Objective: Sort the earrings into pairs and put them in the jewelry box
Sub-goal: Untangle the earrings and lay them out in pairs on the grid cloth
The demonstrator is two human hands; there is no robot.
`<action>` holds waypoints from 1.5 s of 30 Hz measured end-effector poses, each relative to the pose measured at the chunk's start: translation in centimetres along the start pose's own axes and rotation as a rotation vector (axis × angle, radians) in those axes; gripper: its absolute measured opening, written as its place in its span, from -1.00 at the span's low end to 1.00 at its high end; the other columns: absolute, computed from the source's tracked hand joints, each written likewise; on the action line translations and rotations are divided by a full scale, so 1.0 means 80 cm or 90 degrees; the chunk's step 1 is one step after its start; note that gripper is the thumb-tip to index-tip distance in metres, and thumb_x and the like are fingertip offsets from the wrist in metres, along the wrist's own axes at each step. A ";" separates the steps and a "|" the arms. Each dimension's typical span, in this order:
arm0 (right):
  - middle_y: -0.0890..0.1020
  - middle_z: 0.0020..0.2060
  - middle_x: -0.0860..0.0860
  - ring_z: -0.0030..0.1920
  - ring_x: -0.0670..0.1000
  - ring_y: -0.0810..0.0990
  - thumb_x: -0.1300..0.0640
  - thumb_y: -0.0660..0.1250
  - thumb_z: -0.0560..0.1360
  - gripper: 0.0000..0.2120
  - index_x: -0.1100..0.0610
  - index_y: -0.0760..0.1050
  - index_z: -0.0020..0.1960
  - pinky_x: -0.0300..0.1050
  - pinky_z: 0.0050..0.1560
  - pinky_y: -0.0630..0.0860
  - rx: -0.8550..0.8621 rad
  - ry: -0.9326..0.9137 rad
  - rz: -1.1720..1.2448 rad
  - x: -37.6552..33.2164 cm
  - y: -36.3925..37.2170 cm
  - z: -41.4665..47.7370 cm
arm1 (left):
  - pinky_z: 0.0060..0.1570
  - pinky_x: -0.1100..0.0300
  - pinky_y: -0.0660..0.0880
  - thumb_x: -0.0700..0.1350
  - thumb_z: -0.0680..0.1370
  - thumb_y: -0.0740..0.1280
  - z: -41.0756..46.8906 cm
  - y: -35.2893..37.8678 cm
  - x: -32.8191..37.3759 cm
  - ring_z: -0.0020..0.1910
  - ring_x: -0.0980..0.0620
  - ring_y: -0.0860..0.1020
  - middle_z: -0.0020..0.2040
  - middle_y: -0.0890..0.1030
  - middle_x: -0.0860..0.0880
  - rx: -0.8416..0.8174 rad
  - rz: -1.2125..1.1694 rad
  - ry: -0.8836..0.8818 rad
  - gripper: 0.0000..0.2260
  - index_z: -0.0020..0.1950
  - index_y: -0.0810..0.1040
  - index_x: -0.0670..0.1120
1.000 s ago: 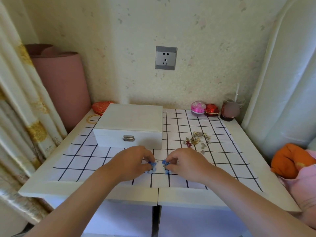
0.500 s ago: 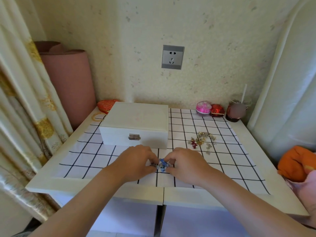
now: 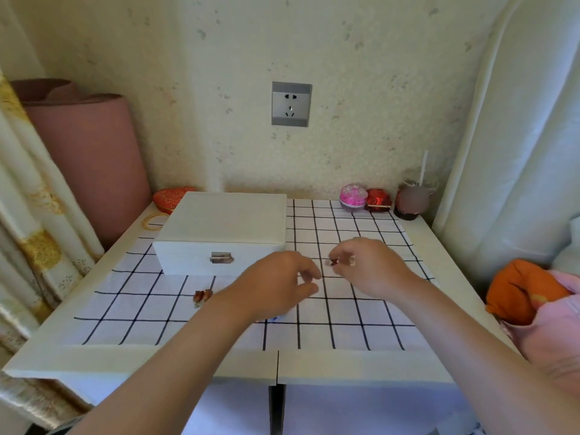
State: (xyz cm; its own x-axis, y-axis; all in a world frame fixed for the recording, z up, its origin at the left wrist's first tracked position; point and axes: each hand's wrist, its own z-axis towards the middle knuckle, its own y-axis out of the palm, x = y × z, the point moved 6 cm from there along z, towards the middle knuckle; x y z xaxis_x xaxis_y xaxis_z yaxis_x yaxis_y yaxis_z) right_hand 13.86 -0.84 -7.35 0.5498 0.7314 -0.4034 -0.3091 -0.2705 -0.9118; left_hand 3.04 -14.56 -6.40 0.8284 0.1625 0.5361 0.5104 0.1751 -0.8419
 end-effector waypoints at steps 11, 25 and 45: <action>0.57 0.03 -0.11 0.00 -0.05 0.54 0.09 0.39 0.54 -0.75 -0.13 0.63 0.18 -0.10 -0.05 0.49 0.013 -0.041 -0.064 0.060 0.000 0.025 | 0.03 0.06 0.54 -0.07 0.61 0.28 0.109 0.072 0.016 0.10 -0.02 0.49 0.06 0.51 0.00 0.022 0.211 -0.014 -0.74 0.26 0.58 0.16; 0.55 0.03 -0.10 0.06 -0.01 0.53 0.00 0.38 0.55 -0.81 -0.13 0.67 0.13 -0.04 -0.02 0.51 0.003 -0.087 -0.068 0.046 0.015 0.045 | 0.09 0.16 0.52 -0.11 0.60 0.30 0.084 0.053 0.007 0.06 0.02 0.58 0.09 0.61 0.04 -0.053 0.181 -0.095 -0.84 0.09 0.66 0.01; 0.57 -0.06 -0.15 -0.01 -0.07 0.55 -0.04 0.43 0.51 -0.91 -0.10 0.66 0.00 -0.08 0.00 0.51 -0.011 -0.078 -0.066 0.033 -0.009 0.019 | 0.03 0.16 0.53 -0.02 0.51 0.41 0.056 0.060 -0.004 -0.02 0.12 0.53 -0.03 0.60 0.15 -0.106 0.126 -0.057 -0.86 0.06 0.61 0.12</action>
State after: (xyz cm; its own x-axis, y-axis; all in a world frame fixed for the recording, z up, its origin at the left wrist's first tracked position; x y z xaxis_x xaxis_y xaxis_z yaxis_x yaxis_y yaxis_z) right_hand 14.36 2.29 -7.63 0.4791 0.8264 -0.2959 -0.2416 -0.1999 -0.9496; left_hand 4.22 -9.42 -10.33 0.8963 0.2635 0.3565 0.3769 -0.0296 -0.9258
